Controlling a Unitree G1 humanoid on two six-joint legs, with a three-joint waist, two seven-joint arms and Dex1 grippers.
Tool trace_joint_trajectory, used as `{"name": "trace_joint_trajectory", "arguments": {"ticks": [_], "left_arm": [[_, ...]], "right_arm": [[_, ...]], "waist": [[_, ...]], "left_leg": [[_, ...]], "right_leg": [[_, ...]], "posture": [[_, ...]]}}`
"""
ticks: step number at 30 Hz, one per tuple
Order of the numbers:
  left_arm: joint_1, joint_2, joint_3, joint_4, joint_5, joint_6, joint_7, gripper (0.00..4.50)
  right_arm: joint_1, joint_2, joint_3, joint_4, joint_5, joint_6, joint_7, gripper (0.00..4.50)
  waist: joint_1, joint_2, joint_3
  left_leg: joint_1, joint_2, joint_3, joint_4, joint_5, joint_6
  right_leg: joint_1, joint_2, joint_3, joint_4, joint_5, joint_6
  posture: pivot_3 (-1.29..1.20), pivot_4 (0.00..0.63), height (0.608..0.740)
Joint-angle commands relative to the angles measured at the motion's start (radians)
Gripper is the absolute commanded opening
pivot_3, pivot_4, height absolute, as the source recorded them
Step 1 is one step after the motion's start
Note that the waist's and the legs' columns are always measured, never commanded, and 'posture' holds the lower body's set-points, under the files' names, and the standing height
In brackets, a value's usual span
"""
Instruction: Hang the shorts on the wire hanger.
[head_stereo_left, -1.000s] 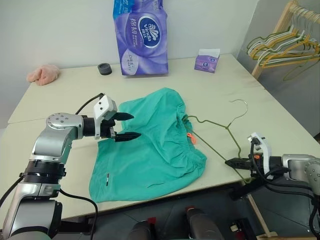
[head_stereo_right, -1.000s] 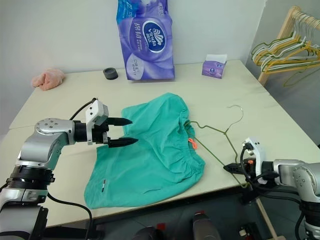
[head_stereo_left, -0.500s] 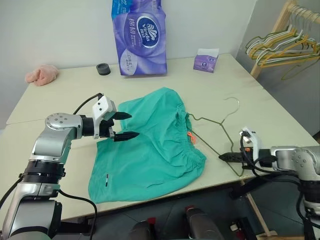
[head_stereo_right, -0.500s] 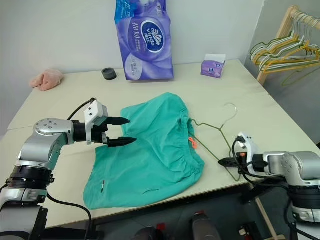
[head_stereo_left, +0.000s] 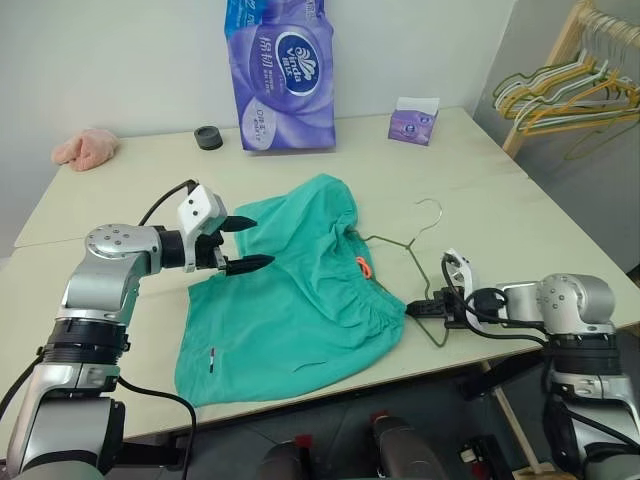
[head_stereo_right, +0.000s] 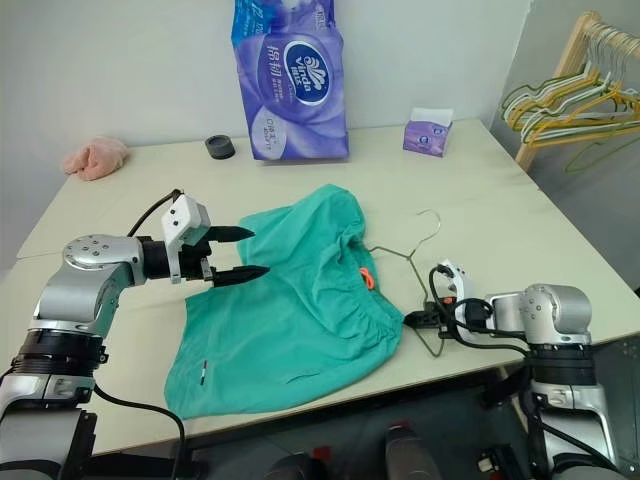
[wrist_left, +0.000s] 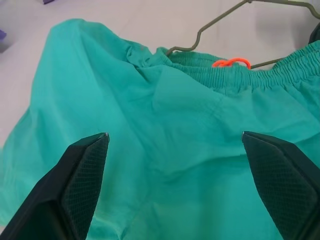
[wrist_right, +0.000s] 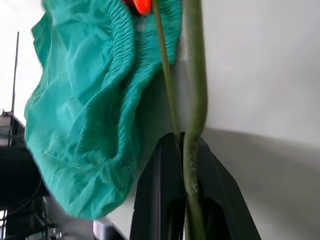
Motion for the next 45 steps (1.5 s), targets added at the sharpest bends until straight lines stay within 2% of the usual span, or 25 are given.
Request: {"name": "trace_joint_trajectory", "arguments": {"ticks": [1, 5, 8, 13, 19, 22, 28, 32, 40, 45], "left_arm": [[-0.011, 0.011, 0.038, -0.019, -0.003, -0.022, 0.012, 4.48], [-0.008, 0.014, 0.044, -0.013, 0.003, -0.031, 0.019, 4.48], [-0.008, 0.014, 0.044, -0.008, 0.005, -0.037, 0.021, 4.48], [-0.018, 0.013, 0.038, 0.005, 0.010, -0.046, 0.023, 4.48], [-0.039, 0.011, 0.035, 0.026, 0.019, -0.060, 0.023, 4.48], [-0.041, 0.009, 0.037, 0.027, 0.021, -0.063, 0.025, 4.48], [-0.026, 0.010, 0.050, 0.013, 0.016, -0.062, 0.037, 4.48], [-0.038, 0.000, 0.077, 0.029, 0.000, -0.038, 0.076, 4.48], [-0.137, -0.017, 0.145, 0.078, -0.025, -0.045, 0.143, 4.48], [-0.227, 0.026, 0.138, 0.077, -0.038, -0.039, 0.064, 4.48]], "right_arm": [[-0.025, -0.059, -0.039, -0.007, -0.012, -0.013, -0.006, 0.00], [-0.004, -0.120, -0.032, -0.028, 0.003, 0.003, 0.013, 0.00], [0.010, -0.123, -0.029, -0.069, 0.058, 0.053, 0.048, 0.00], [-0.010, -0.023, -0.024, -0.066, 0.074, 0.076, 0.026, 0.00], [-0.094, 0.122, -0.105, 0.078, 0.007, 0.039, -0.074, 0.00], [-0.122, 0.190, -0.176, 0.157, -0.042, -0.028, -0.168, 0.00], [-0.144, 0.218, -0.208, 0.132, -0.012, -0.073, -0.161, 0.00], [-0.119, 0.169, -0.099, -0.002, -0.025, -0.201, -0.088, 0.00], [-0.081, 0.056, 0.208, -0.172, -0.208, -0.563, 0.016, 0.00], [-0.071, -0.019, 0.328, -0.232, -0.278, -0.654, 0.084, 0.00]], "waist": [[0.002, 0.000, 0.000], [0.018, 0.000, 0.000], [0.020, 0.000, 0.000], [0.013, 0.000, -0.001], [0.015, 0.000, -0.001], [0.019, -0.001, -0.002], [0.019, 0.000, -0.003], [0.017, 0.000, -0.003], [0.015, -0.001, -0.004], [0.016, -0.001, -0.004]], "left_leg": [[0.000, 0.000, 0.000, 0.000, 0.000, 0.000], [-0.001, 0.000, 0.000, 0.000, 0.000, 0.000], [-0.001, 0.000, 0.000, 0.000, 0.000, 0.000], [-0.001, 0.000, 0.000, 0.000, 0.000, 0.000], [-0.002, 0.000, 0.000, 0.000, 0.000, 0.000], [-0.002, 0.000, 0.000, 0.000, 0.000, 0.000], [-0.004, -0.001, 0.001, 0.000, 0.000, 0.000], [-0.009, -0.001, 0.001, 0.001, 0.000, 0.000], [-0.009, -0.001, 0.001, 0.001, 0.001, -0.001], [-0.010, -0.001, 0.000, 0.001, 0.001, -0.001]], "right_leg": [[0.000, 0.000, 0.000, 0.000, 0.000, 0.000], [-0.001, 0.000, 0.000, 0.000, 0.000, 0.000], [-0.001, 0.000, -0.001, 0.000, 0.001, 0.000], [-0.001, 0.000, 0.000, 0.000, 0.001, 0.000], [-0.002, 0.000, 0.000, 0.001, 0.001, -0.001], [-0.002, 0.000, 0.000, 0.001, 0.001, -0.001], [-0.005, 0.000, 0.000, 0.001, 0.002, 0.000], [-0.009, 0.000, 0.000, 0.003, 0.002, 0.000], [-0.010, 0.000, 0.000, 0.003, 0.002, 0.000], [-0.010, 0.000, -0.001, 0.002, 0.002, 0.000]], "posture": [[-0.17, 0.090, 0.740], [-0.18, 0.087, 0.740], [-0.18, 0.087, 0.740], [-0.18, 0.085, 0.740], [-0.16, 0.079, 0.740], [-0.15, 0.075, 0.740], [-0.15, 0.074, 0.740], [-0.15, 0.072, 0.740], [-0.16, 0.067, 0.740], [-0.16, 0.063, 0.740]]}}
